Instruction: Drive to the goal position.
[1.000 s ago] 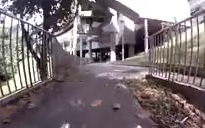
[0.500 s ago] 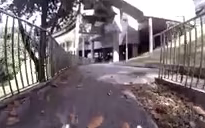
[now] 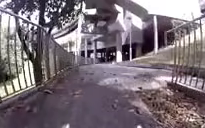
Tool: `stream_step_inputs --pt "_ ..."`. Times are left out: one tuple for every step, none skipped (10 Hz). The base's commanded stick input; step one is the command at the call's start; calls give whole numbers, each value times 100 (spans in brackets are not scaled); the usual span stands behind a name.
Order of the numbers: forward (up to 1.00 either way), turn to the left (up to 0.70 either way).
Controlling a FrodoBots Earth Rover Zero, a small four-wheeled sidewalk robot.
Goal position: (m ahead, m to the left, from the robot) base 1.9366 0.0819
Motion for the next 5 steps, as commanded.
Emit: stream_step_inputs --pt "85 0" --pt "85 0" --pt "85 0" --pt "85 0" --pt "85 0"
